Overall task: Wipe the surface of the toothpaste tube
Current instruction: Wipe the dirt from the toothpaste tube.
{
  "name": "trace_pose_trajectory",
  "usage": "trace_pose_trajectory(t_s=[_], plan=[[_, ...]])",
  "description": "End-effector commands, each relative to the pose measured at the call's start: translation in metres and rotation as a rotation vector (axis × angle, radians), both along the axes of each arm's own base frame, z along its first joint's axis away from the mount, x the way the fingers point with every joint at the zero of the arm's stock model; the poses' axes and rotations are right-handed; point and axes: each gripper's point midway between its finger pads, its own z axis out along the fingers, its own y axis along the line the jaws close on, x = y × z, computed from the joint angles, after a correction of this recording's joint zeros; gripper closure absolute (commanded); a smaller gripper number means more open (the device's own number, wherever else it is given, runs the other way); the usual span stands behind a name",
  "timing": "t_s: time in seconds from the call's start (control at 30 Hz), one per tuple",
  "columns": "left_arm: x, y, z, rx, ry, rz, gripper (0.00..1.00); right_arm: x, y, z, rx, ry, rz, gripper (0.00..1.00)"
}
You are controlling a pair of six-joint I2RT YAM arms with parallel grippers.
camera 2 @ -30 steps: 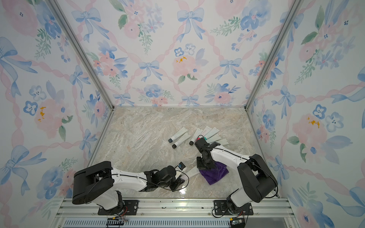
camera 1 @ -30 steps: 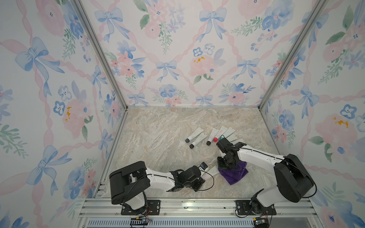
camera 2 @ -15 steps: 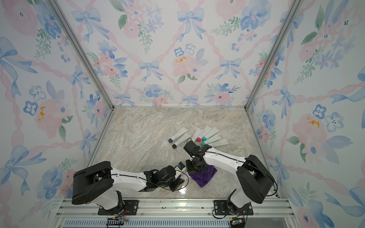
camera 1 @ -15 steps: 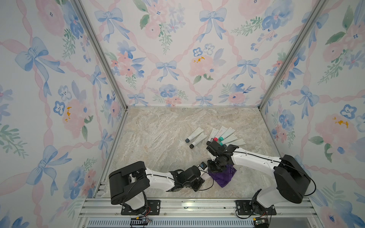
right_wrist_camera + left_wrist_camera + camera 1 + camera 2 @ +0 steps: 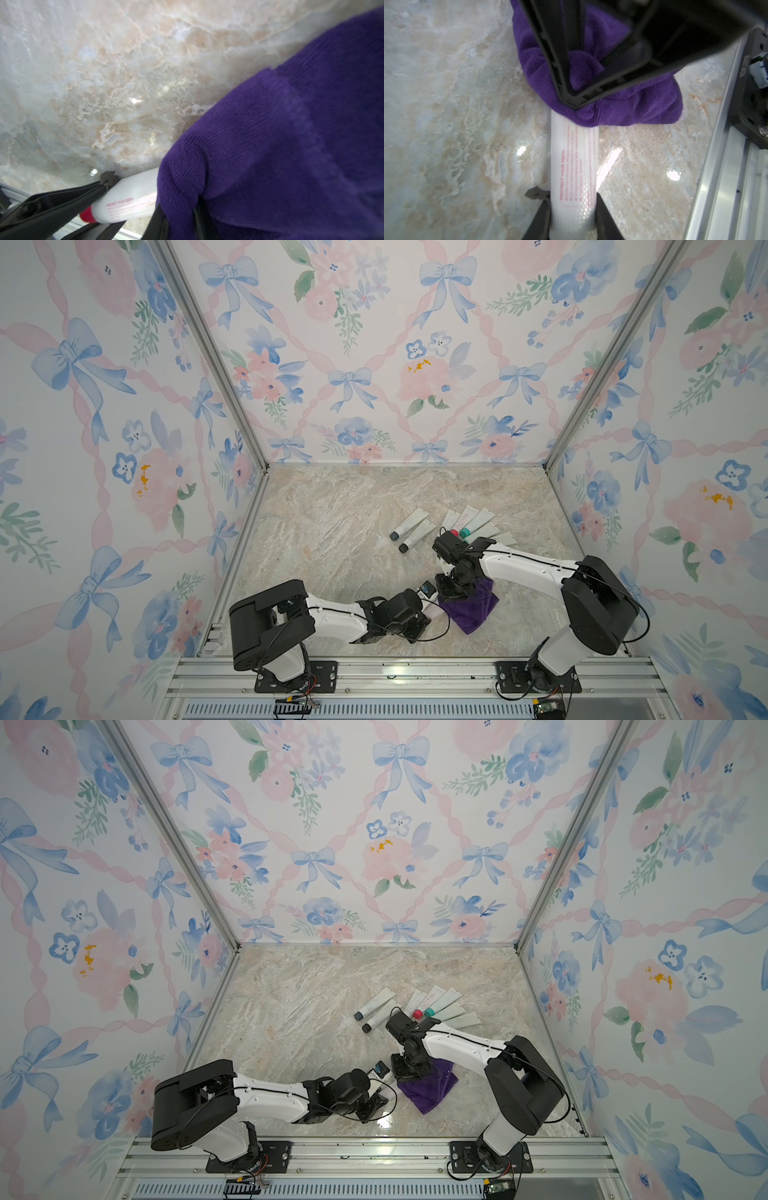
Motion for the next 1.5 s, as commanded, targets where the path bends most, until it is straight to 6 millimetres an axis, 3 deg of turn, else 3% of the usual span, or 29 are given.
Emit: trace_pose_trajectory(t_s=[0.0, 0.2, 0.3, 0.47, 0.53, 0.7, 0.87, 1.07, 1.17, 1.3, 1.47], plan=[[0.000, 0.013, -0.013, 0.059, 0.009, 0.014, 0.70, -0.002, -0.076, -0.030, -0.385, -0.005, 0.038, 0.80], [-0.001, 0.013, -0.014, 0.062, 0.011, 0.013, 0.70, 0.002, -0.086, -0.033, -0.413, -0.009, 0.022, 0.80], [0.000, 0.013, -0.013, 0.058, 0.009, 0.014, 0.70, 0.002, -0.081, -0.031, -0.365, -0.008, 0.006, 0.80], [0.000, 0.013, -0.012, 0.057, 0.007, 0.016, 0.70, -0.014, -0.029, -0.029, -0.059, 0.062, -0.031, 0.80], [0.000, 0.013, -0.013, 0.058, 0.008, 0.015, 0.69, -0.020, -0.005, -0.014, 0.055, 0.060, -0.023, 0.80], [0.000, 0.012, -0.013, 0.060, 0.009, 0.013, 0.70, -0.037, 0.024, 0.004, 0.159, 0.081, 0.022, 0.80], [0.000, 0.013, -0.013, 0.060, 0.007, 0.016, 0.69, -0.038, 0.003, -0.010, 0.091, 0.097, -0.001, 0.80], [0.000, 0.013, -0.012, 0.058, 0.006, 0.015, 0.70, -0.008, -0.060, -0.022, -0.167, 0.032, -0.048, 0.80], [0.000, 0.013, -0.012, 0.057, 0.004, 0.016, 0.69, 0.004, -0.076, -0.020, -0.245, -0.004, -0.053, 0.80], [0.000, 0.013, -0.013, 0.060, 0.005, 0.014, 0.69, 0.006, -0.074, -0.026, -0.239, 0.011, -0.051, 0.80], [0.000, 0.012, -0.012, 0.058, 0.005, 0.014, 0.70, -0.006, -0.037, -0.025, -0.102, 0.043, -0.020, 0.80]])
